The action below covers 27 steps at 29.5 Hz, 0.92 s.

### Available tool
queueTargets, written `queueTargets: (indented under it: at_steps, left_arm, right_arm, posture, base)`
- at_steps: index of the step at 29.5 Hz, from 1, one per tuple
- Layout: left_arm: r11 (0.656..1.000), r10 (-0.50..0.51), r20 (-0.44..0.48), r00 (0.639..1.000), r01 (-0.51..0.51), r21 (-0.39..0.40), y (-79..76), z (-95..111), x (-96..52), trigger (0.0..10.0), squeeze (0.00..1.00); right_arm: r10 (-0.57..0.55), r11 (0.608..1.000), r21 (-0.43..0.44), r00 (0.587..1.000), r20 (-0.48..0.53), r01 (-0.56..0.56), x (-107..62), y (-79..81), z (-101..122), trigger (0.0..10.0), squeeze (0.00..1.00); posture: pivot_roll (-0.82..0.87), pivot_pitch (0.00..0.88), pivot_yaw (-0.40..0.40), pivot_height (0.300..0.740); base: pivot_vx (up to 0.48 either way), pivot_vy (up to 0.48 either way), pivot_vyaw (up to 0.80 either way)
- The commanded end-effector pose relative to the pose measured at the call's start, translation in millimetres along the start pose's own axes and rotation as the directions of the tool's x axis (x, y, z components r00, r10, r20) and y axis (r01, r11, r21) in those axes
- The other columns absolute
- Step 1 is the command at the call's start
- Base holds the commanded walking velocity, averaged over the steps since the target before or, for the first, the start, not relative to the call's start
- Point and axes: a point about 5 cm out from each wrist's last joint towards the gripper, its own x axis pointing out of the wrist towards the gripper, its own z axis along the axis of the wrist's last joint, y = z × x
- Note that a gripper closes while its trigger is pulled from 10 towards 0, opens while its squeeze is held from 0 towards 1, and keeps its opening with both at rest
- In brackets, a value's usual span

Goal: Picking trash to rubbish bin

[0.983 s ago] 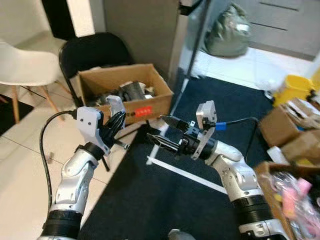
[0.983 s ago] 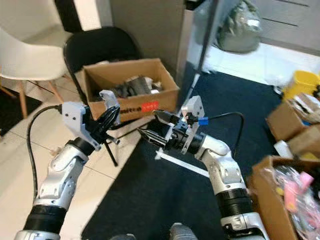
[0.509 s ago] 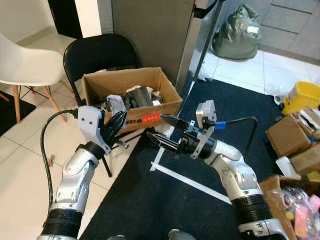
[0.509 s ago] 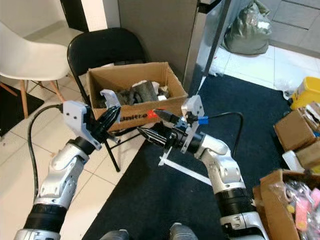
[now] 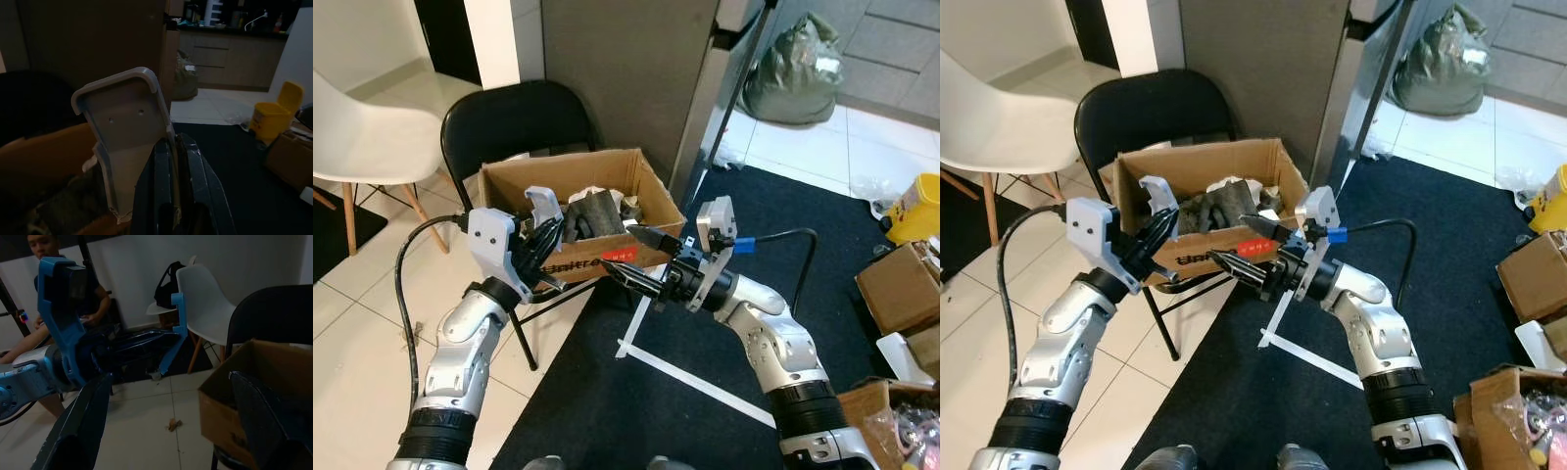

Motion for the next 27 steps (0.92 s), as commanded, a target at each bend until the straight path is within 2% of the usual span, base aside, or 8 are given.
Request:
queueTargets:
  at_steps: [1, 24, 27]
  left_arm:
    - [1.000, -0.016, -0.006, 1.000, 0.016, 0.004, -1.6, -0.5, 0.0, 10.0, 0.00]
    - [1.000, -0.016, -0.012, 1.000, 0.016, 0.001, -0.7, -1.9, -1.5, 10.0, 0.00]
    - [1.000, -0.005, -0.007, 1.000, 0.004, -0.010, -0.3, -2.1, -1.9, 10.0, 0.00]
  right_arm:
    - [-0.011, 1.000, -0.003, 1.000, -0.006, 0.011, -3.1, -2.3, 0.9, 10.0, 0.00]
    - [-0.011, 1.000, -0.002, 1.000, -0.003, 0.011, -3.2, -2.2, 1.2, 10.0, 0.00]
    - [-0.011, 1.000, -0.003, 1.000, -0.002, 0.011, -3.1, -2.1, 1.3, 10.0, 0.00]
  posture:
    - [0.04, 0.000, -0.023, 0.740]
    - [0.04, 0.000, -0.023, 0.740]
    - [0.04, 0.000, -0.023, 0.740]
  base:
    - [0.465, 0.000, 0.00]
    - [0.472, 0.000, 0.00]
    - [0.274, 0.000, 0.00]
